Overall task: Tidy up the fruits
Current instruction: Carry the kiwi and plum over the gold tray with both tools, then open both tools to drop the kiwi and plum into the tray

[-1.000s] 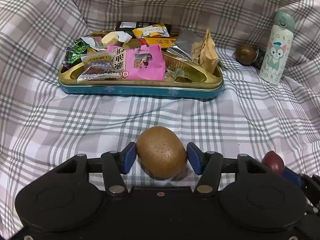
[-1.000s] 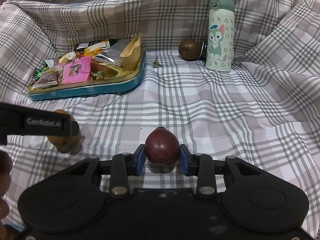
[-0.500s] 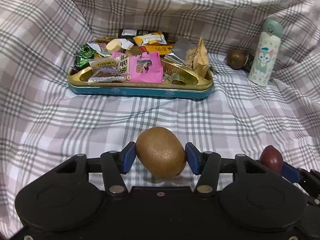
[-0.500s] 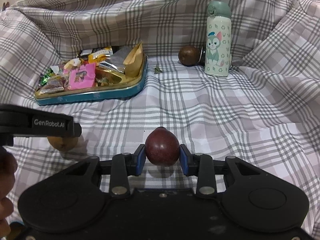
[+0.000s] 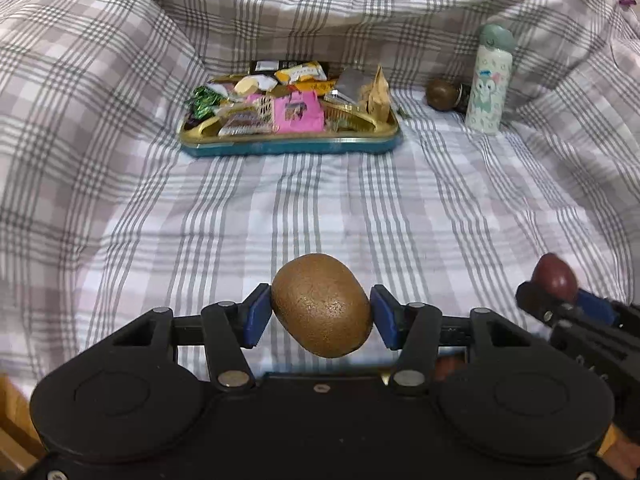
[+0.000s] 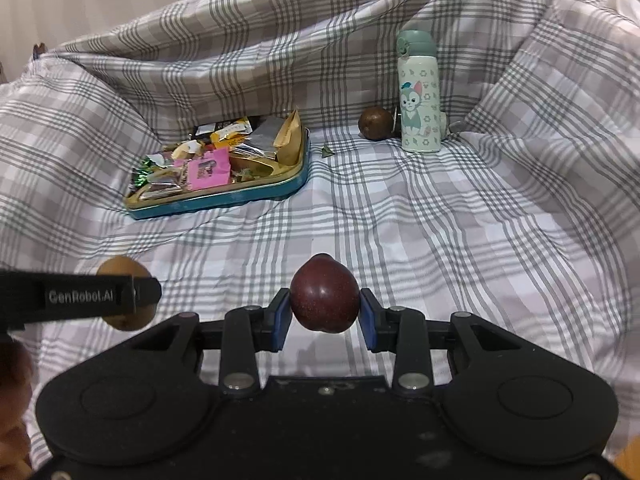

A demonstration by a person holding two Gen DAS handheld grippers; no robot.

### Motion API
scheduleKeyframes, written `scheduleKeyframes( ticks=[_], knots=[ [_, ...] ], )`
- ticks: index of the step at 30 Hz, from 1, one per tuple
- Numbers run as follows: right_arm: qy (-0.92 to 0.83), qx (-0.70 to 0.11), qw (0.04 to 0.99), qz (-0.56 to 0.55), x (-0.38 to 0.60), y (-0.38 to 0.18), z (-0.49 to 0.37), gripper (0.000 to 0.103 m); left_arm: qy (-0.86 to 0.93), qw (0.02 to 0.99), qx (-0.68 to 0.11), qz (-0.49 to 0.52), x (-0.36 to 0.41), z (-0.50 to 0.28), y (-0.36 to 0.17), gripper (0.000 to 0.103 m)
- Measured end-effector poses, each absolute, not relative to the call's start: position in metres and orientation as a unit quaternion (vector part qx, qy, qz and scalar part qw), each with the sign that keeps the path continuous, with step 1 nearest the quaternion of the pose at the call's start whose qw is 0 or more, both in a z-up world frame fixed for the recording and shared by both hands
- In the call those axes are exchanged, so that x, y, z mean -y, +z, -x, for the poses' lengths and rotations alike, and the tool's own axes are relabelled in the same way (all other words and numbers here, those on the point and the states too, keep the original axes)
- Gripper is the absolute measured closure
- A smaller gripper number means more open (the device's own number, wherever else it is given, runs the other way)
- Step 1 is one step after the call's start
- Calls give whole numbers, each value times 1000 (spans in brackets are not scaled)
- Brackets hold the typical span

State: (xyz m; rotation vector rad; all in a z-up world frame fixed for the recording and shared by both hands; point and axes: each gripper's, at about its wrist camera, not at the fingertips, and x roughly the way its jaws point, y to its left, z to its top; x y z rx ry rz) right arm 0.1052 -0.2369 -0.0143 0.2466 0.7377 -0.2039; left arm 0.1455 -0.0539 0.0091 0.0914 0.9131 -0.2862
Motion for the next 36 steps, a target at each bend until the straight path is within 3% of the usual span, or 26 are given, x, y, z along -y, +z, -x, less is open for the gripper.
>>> scheduleKeyframes(
  ticks=[15, 25, 36],
  knots=[
    [-113, -378, 912, -113, 202, -21, -4, 67, -130, 874, -467, -44, 35, -76, -19, 44],
    [-124, -394, 905, -98, 190, -33, 17, 67, -121, 860, -495, -29, 26, -65, -30, 43],
    [-129, -388, 906, -112, 194, -28, 19, 61, -103, 880, -462, -46, 28, -54, -18, 43]
  ],
)
